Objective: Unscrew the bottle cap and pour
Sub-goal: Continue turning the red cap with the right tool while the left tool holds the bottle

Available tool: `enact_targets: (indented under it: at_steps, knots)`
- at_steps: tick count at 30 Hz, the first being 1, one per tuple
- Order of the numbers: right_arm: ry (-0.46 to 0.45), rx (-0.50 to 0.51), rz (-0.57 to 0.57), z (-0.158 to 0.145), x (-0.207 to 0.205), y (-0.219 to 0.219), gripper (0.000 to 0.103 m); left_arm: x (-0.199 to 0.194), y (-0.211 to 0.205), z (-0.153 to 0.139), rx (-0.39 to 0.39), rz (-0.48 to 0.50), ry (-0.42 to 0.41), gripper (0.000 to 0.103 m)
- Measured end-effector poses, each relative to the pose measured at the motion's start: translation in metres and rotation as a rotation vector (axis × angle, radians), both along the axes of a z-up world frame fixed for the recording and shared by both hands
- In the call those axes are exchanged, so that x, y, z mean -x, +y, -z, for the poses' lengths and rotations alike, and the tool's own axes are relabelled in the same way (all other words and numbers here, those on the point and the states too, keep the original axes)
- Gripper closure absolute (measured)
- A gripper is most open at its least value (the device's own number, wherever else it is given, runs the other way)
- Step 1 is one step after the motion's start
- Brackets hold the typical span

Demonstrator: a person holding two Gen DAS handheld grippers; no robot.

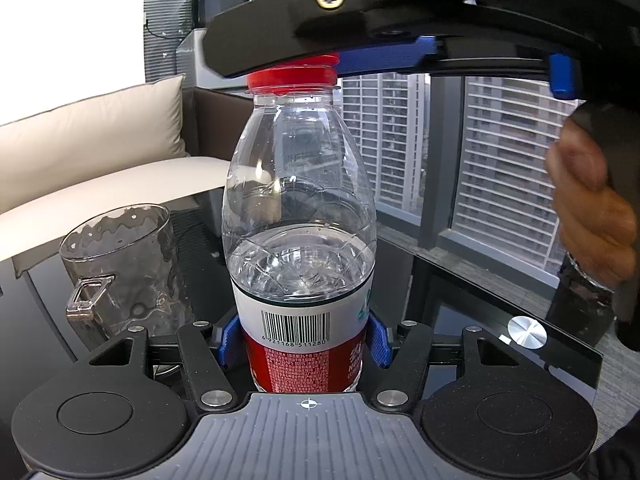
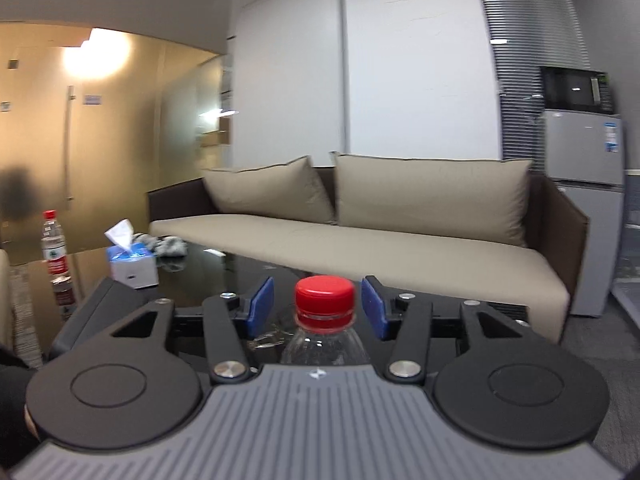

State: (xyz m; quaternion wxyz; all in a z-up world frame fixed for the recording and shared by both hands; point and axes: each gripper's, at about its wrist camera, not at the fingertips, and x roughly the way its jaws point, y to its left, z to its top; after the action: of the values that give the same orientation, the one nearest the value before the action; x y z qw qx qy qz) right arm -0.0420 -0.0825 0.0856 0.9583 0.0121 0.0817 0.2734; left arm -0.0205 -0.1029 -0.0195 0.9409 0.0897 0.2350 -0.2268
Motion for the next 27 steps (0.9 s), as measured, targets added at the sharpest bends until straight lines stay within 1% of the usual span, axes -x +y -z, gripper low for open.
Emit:
enact_targets:
  at_steps: [2, 16, 19, 23, 26, 27]
  knots:
    - [0.010, -0.010, 0.041, 0.000, -0.002, -0.001, 0.052, 0.002, 0.001, 0.000, 0.002, -0.001, 0.000, 0.047]
    - [0.030, -0.034, 0.028, 0.005, 0.000, -0.012, 0.052, -0.005, -0.001, 0.002, -0.005, 0.005, -0.005, 0.047]
    - [0.027, -0.042, 0.021, 0.005, 0.002, -0.013, 0.052, -0.007, -0.001, 0.002, 0.000, 0.003, 0.000, 0.047]
    - [-0.002, -0.063, 0.034, -0.001, 0.008, -0.008, 0.052, -0.008, -0.001, 0.003, 0.000, 0.000, 0.000, 0.047]
    - [0.001, -0.001, 0.073, -0.001, 0.008, 0.005, 0.052, -0.009, -0.001, 0.003, 0.000, -0.001, 0.000, 0.047]
    - [0.002, 0.004, 0.076, 0.000, 0.007, 0.006, 0.053, -0.009, -0.001, 0.003, 0.000, 0.000, 0.000, 0.047]
